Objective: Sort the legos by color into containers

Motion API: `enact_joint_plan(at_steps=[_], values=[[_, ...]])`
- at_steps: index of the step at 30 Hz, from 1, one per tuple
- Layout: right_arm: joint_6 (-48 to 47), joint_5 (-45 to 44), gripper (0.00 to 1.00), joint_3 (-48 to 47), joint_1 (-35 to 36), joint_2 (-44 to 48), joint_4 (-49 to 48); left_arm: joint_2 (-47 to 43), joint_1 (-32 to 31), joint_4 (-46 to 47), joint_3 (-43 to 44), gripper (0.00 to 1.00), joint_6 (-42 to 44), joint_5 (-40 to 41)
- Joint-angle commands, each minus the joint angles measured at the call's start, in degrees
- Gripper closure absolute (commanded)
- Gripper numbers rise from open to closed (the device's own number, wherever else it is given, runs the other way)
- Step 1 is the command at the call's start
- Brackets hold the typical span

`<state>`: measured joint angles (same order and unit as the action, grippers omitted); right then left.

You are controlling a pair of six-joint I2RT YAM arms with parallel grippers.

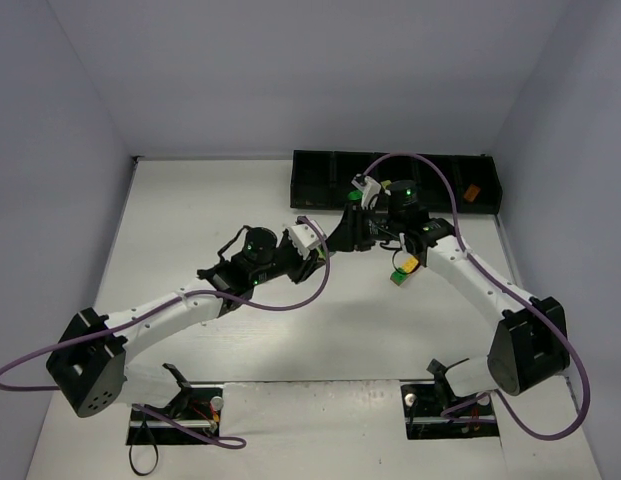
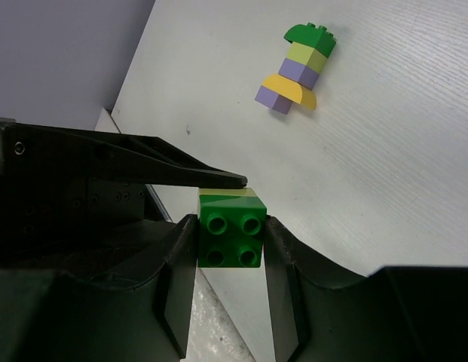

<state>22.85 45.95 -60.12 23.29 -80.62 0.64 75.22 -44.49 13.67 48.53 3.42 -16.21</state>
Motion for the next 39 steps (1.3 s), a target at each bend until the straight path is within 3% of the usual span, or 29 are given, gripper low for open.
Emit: enact_joint_plan(at_steps=[1, 10, 15, 21, 29, 32, 35, 38, 39], values=[[-3.0, -2.0, 1.0, -2.3, -3.1, 3.6, -3.7, -2.6, 1.7, 0.2, -1.0, 1.0, -2.1, -0.1], [-3.2, -1.9, 1.0, -2.3, -4.6, 3.7, -3.8, -2.9, 2.9, 0.7, -2.0, 1.0, -2.7, -1.0], [-8.1, -10.2, 1.0, -4.9, -4.7, 2.3, -3.6, -3.1, 3.0, 0.7, -1.6, 1.0, -2.7, -0.8], [-13.8, -31.2, 1.0, -14.4, -4.9, -9.8, -4.5, -5.3, 3.0, -1.6, -1.0, 1.0, -3.5, 0.4], [-13.9, -40.1, 0.96, -33.6, -6.4, -29.2, -6.4, -9.1, 3.1, -4.6, -1.5, 1.0, -5.5, 0.4], [-12.7, -42.1, 0.91, -40.1, -6.9, -35.6, -6.4, -11.1, 3.1, -5.5, -1.9, 1.0, -5.7, 0.1], [-12.5, -41.9, 0.8, -45.1, -7.0, -40.8, -6.3, -13.4, 3.1, -5.9, -2.9, 1.0, -5.8, 0.2], [-11.6, -41.4, 0.47, -47.7, -7.0, -44.4, -6.3, -15.3, 3.1, -6.9, -3.8, 1.0, -6.1, 0.6], [-11.2, -40.8, 0.43, -48.1, -7.1, -45.4, -6.3, -15.7, 3.1, -7.6, -3.9, 1.0, -6.1, 0.5]])
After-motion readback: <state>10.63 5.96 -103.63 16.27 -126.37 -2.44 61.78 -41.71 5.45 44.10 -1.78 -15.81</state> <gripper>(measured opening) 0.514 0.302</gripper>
